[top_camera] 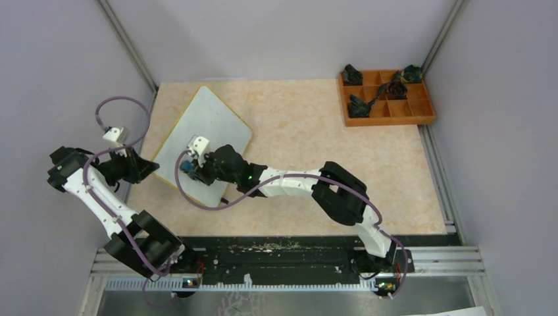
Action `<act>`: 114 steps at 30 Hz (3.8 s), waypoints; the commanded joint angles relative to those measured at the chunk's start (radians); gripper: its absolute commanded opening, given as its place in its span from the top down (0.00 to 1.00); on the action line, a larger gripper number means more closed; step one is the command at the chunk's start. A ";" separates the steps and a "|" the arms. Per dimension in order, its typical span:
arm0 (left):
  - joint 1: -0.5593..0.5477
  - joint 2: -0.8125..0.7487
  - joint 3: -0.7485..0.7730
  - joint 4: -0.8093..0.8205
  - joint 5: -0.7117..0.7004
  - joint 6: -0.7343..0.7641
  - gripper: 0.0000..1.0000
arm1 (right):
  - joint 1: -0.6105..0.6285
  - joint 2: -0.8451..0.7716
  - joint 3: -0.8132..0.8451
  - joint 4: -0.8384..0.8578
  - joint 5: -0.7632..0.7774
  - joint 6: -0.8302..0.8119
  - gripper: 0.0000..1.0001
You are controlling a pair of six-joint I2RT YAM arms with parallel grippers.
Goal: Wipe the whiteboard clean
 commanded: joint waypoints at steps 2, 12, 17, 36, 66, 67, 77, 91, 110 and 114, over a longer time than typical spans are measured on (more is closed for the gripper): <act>-0.023 -0.018 -0.038 -0.045 -0.053 0.059 1.00 | 0.055 -0.034 -0.006 0.069 -0.077 0.066 1.00; -0.023 -0.027 -0.039 -0.045 -0.058 0.059 1.00 | 0.007 0.023 0.084 -0.034 0.058 0.027 1.00; -0.026 -0.030 -0.040 -0.045 -0.061 0.060 1.00 | -0.080 0.038 0.096 -0.050 0.087 0.025 1.00; -0.029 -0.026 -0.045 -0.045 -0.057 0.059 1.00 | -0.167 0.024 0.036 -0.009 0.013 0.029 1.00; -0.035 -0.033 -0.051 -0.045 -0.061 0.057 1.00 | -0.021 -0.049 -0.115 0.098 0.076 0.180 1.00; -0.036 -0.034 -0.052 -0.045 -0.063 0.057 1.00 | -0.039 -0.058 -0.129 0.099 0.094 0.181 1.00; -0.036 -0.036 -0.047 -0.045 -0.058 0.055 1.00 | -0.203 -0.067 -0.203 0.095 0.130 0.188 1.00; -0.038 -0.028 -0.045 -0.045 -0.060 0.054 1.00 | -0.081 -0.072 -0.131 0.079 0.092 0.210 1.00; -0.038 -0.021 -0.045 -0.045 -0.058 0.054 1.00 | 0.103 -0.009 -0.027 0.069 0.070 0.236 1.00; -0.038 -0.018 -0.045 -0.045 -0.058 0.055 1.00 | 0.089 -0.013 -0.058 0.059 0.125 0.236 1.00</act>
